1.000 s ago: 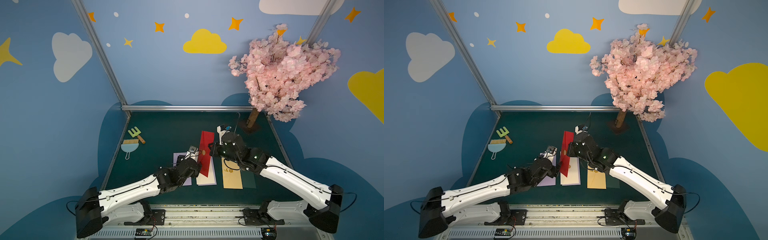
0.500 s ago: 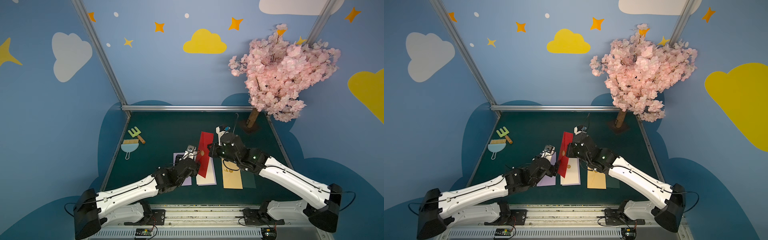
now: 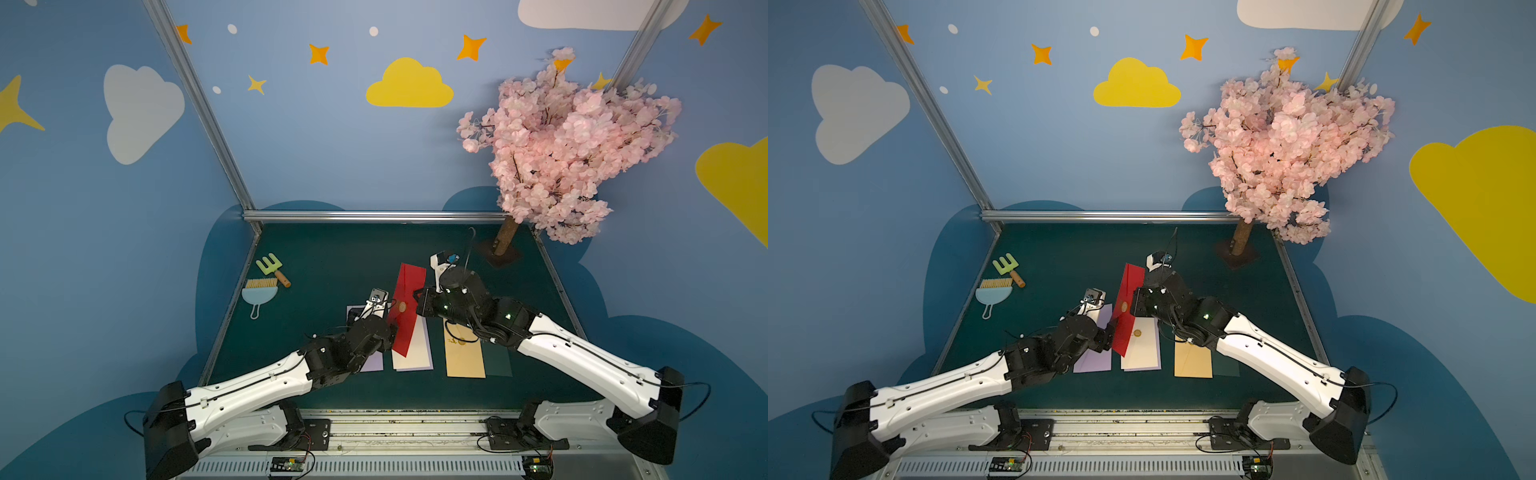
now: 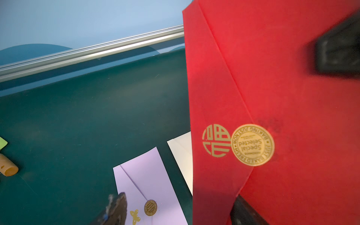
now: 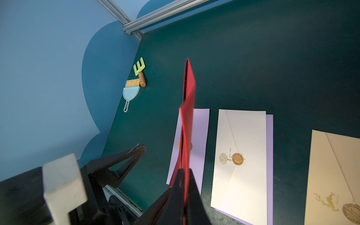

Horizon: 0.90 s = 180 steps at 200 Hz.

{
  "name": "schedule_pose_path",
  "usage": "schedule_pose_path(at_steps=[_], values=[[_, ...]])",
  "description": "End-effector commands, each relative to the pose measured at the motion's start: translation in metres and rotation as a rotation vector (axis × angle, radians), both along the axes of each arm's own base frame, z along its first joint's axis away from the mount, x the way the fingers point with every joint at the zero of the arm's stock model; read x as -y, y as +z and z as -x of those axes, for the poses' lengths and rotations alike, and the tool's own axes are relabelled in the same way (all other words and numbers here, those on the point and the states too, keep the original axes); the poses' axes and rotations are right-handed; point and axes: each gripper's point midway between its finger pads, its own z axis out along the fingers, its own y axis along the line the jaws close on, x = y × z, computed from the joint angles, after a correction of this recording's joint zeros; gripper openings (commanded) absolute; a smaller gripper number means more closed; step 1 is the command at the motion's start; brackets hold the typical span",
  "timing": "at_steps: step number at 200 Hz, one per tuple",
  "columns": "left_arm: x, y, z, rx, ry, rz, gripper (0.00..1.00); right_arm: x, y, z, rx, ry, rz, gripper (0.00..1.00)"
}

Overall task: Open the envelope
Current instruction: Open the envelope flap on the envelope.

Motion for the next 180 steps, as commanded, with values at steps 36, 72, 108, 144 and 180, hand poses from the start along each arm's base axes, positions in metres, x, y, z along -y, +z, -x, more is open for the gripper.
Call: schedule_pose_path(at_steps=[36,72,108,144,180], values=[[-0.0086,0.0077,-0.0027,0.018,0.035,0.006,0.82,0.0001,-0.0021,0.0061,-0.005,0.01,-0.001,0.0],[-0.0105,0.0066,-0.0028,0.017,0.042,0.005,0.82,0.0004,-0.0019,0.0072,-0.004,0.013,0.0,0.0],[-0.0111,0.0037,-0.003,0.012,0.048,0.014,0.83,0.0017,-0.0041,0.0087,-0.008,0.013,0.002,0.0],[-0.0115,0.0043,-0.0034,0.012,0.052,0.019,0.83,0.0023,-0.0064,0.009,-0.011,0.012,0.004,0.0],[-0.012,0.0023,-0.0039,0.007,0.057,0.016,0.83,0.0013,-0.008,0.0096,-0.014,0.016,0.005,0.0]])
